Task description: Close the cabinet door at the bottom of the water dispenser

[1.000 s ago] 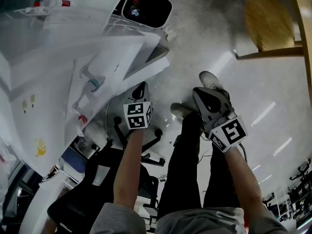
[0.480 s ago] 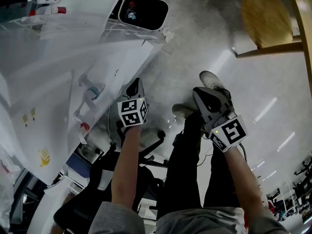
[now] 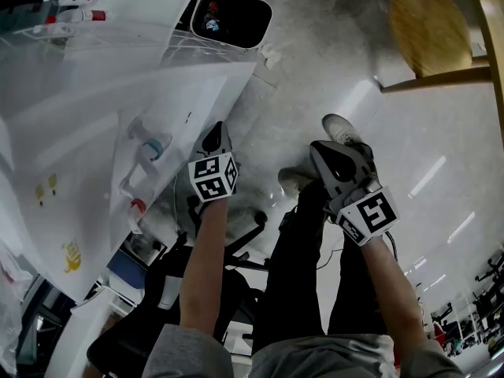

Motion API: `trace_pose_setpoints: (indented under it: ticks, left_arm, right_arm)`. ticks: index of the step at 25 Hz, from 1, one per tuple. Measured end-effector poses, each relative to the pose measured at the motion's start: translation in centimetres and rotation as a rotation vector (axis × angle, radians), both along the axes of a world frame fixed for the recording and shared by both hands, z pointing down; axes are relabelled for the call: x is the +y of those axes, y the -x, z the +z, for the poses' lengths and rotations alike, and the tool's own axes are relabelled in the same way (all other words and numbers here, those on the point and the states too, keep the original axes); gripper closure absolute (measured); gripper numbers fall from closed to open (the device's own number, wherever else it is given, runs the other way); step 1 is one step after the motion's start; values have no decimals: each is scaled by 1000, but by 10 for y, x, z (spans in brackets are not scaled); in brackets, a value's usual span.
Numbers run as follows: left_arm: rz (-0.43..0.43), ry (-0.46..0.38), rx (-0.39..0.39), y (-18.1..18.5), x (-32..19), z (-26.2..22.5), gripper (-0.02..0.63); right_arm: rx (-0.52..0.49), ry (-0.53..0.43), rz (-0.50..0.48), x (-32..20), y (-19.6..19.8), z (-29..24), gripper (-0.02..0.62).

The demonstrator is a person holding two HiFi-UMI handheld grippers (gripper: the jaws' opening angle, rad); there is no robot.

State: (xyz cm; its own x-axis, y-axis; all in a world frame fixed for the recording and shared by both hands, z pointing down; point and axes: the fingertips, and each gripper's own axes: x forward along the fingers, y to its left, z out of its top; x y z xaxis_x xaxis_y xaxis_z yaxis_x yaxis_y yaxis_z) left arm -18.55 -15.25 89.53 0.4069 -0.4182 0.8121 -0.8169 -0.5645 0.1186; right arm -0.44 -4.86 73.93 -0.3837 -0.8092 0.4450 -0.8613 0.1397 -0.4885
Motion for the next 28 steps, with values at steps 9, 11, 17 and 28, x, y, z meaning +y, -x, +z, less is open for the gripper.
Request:
trace_pose_setpoints:
  ticks: [9, 11, 17, 28]
  left_arm:
    - [-10, 25, 40, -4, 11, -7, 600]
    - [0, 20, 54, -9, 19, -13, 600]
    - [-34, -7, 132, -30, 39, -48, 600]
    - [-58, -134, 244, -59, 61, -161, 600]
  right_arm:
    - [-11, -2, -22, 2, 10, -2, 586]
    - [-14, -4, -35, 2, 14, -3, 586]
    - [-14, -21, -87, 4, 22, -20, 586]
    - [-29, -88, -191, 9, 33, -85, 586]
